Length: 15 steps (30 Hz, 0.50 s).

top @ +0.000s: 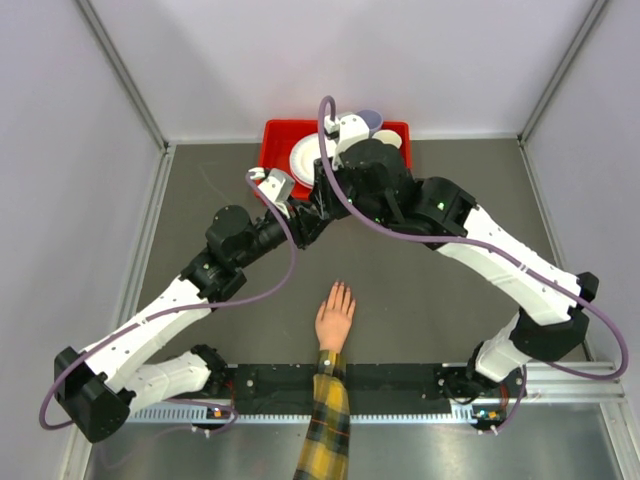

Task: Paint the nails

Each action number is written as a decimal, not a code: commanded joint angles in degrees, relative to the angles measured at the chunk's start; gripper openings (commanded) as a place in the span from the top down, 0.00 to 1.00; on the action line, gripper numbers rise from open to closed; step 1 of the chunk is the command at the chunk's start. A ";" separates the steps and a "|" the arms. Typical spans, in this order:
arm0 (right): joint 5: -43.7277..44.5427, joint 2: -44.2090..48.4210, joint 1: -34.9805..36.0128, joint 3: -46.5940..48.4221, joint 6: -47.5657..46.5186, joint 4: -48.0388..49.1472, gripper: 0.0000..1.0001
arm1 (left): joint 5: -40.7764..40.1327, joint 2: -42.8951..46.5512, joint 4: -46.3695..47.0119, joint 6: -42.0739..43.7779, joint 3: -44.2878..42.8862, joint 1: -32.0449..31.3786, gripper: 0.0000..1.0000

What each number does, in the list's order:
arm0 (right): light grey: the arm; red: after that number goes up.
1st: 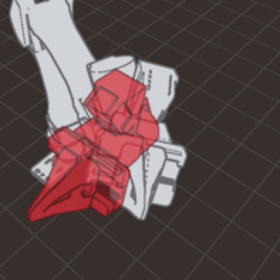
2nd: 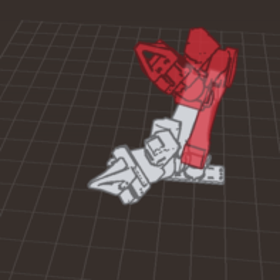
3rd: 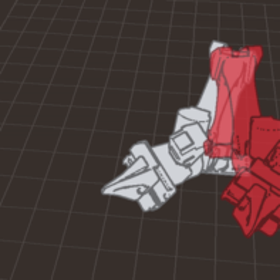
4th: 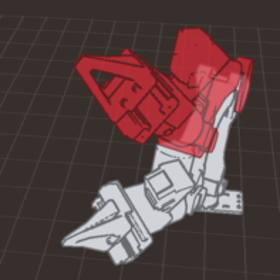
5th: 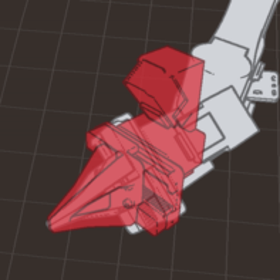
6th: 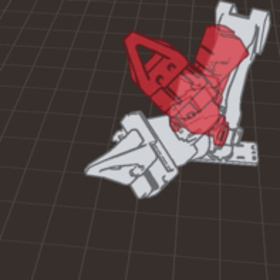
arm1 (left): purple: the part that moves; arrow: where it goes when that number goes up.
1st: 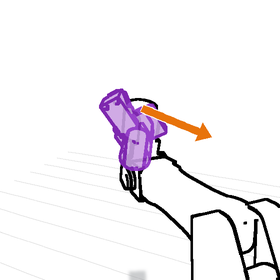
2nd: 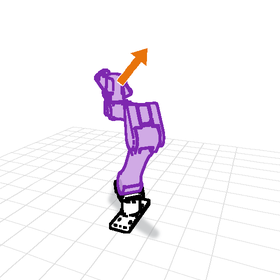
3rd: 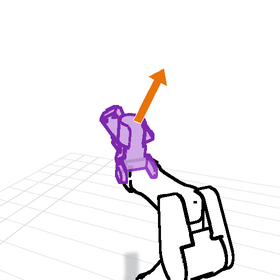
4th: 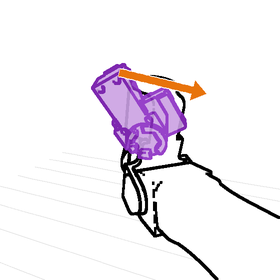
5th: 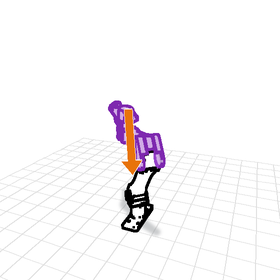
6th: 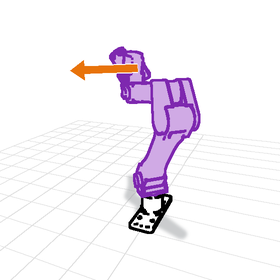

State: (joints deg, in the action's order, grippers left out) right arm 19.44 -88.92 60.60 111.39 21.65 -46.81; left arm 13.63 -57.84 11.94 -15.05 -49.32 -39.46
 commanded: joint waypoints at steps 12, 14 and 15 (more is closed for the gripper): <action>-3.88 1.38 0.75 -2.05 -4.67 3.21 1.00 | 5.96 4.05 9.40 -0.77 2.12 -0.26 1.00; -10.34 3.39 0.40 -3.98 -8.53 4.17 1.00 | 10.68 5.46 10.64 -1.12 3.17 -0.18 1.00; -12.56 4.19 0.14 -4.69 -11.95 4.88 1.00 | 13.41 5.98 12.82 -0.86 3.44 -0.18 1.00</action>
State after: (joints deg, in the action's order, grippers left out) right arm 16.75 -88.36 60.58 109.14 17.41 -45.45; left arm 15.94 -55.55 13.39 -15.40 -46.61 -39.22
